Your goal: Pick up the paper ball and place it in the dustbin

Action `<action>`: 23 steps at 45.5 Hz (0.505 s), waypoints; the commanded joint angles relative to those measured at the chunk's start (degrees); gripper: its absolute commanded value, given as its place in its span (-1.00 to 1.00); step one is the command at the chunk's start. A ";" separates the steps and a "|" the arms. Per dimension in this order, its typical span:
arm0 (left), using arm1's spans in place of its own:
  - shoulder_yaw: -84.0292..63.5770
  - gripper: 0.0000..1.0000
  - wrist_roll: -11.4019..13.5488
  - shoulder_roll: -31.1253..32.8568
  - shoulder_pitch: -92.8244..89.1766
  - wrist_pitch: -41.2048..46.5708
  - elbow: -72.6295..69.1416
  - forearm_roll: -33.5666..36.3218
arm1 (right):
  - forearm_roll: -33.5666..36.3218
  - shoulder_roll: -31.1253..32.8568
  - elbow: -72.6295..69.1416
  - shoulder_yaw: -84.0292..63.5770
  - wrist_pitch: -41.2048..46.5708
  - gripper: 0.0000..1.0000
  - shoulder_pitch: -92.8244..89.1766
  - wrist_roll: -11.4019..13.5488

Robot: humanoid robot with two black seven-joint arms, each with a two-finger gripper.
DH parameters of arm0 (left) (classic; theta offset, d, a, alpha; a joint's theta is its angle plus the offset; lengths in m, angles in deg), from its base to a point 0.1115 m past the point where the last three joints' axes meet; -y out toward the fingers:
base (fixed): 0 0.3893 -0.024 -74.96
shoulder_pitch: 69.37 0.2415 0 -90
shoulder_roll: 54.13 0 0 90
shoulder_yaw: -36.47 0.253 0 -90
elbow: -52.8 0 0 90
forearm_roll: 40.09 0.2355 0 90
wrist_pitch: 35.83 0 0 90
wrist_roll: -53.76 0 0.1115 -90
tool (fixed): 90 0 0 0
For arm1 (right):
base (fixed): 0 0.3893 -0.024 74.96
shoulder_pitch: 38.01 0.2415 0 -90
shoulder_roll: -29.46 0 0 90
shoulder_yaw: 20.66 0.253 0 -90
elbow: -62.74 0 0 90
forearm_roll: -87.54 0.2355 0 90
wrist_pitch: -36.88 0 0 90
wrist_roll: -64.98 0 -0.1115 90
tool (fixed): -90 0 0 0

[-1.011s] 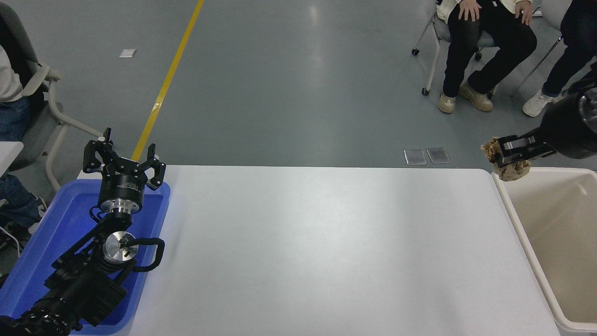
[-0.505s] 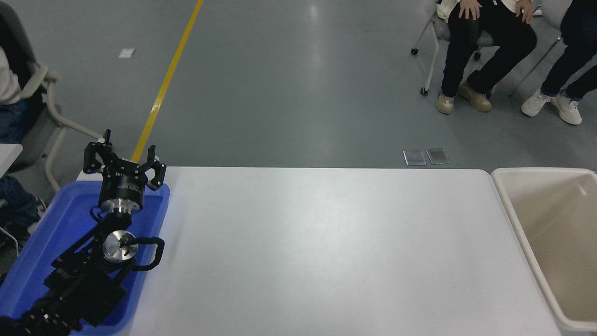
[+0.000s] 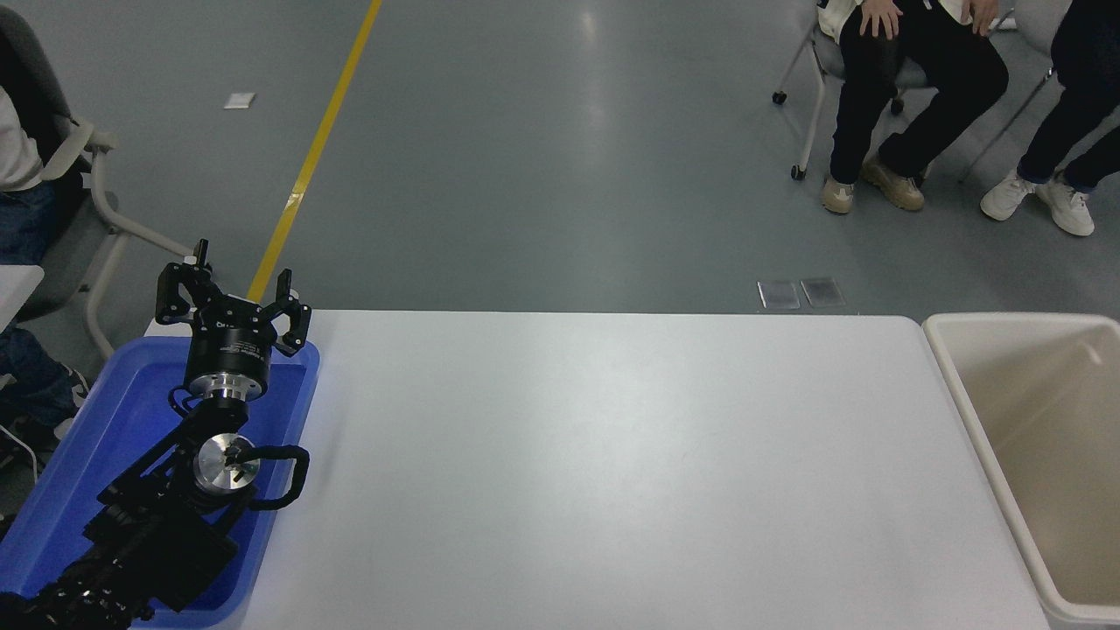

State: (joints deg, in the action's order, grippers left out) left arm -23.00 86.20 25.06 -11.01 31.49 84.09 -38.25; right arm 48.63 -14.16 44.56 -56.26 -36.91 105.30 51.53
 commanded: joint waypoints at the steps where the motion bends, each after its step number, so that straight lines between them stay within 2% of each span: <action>1: -0.03 0.98 0.09 0.00 0.00 0.00 0.00 0.00 | 10.51 -6.65 8.51 4.58 -4.34 -1.00 -10.76 0.53; 5: -0.03 0.98 0.09 0.00 0.00 0.00 0.00 0.00 | 14.38 -8.32 9.48 4.67 -5.22 -1.00 -11.91 1.32; 14: -0.12 0.98 0.09 0.00 0.00 0.09 0.00 0.00 | 23.00 -12.54 10.62 7.39 -7.95 -1.00 -13.23 5.28; 23: -0.12 0.98 0.09 0.00 0.00 0.00 0.00 0.00 | 25.55 -16.32 11.42 16.35 -8.30 -1.00 -14.72 8.53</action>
State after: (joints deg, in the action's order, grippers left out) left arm -23.07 86.28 25.06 -11.01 31.54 84.09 -38.25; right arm 68.80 -25.86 54.27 -47.76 -43.79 93.14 56.46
